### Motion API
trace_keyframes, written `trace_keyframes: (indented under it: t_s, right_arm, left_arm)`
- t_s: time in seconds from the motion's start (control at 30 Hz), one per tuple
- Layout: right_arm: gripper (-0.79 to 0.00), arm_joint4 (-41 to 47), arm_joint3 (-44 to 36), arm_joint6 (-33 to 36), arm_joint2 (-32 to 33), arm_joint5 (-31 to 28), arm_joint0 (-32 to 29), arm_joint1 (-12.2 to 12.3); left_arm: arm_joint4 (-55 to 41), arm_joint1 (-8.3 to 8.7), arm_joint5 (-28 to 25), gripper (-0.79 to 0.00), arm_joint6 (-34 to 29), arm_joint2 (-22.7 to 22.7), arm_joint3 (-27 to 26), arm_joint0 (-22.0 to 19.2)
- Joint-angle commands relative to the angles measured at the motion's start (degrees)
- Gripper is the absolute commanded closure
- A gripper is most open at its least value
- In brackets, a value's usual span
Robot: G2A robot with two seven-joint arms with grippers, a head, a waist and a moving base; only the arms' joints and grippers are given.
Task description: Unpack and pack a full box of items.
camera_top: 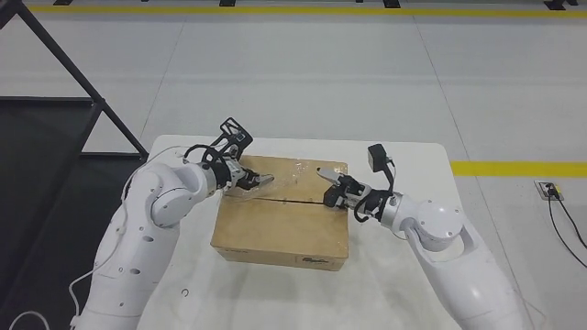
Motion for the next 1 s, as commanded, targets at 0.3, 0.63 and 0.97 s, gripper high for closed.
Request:
trace_keyframes:
  t_s: [0.3,0.63,0.97]
  right_arm:
    - [-0.785,-0.1,0.4,0.7,-0.4,0.4,0.3,0.1]
    - [-0.785,1.5,2.5,1.5,-1.4,2.0,2.4,-0.3]
    - [-0.785,3.6,7.4,1.3,-4.7,3.7,6.9,-1.5]
  left_arm:
    - [-3.3,0.5,-4.3,-0.785,-2.4,2.2,-1.7,0.2]
    - [-3.6,1.43,-4.8,-0.785,-3.7,2.3,-4.4,1.6]
    - [-3.3,1.87,-4.0,-0.785,-2.1,3.3,-4.8,1.8]
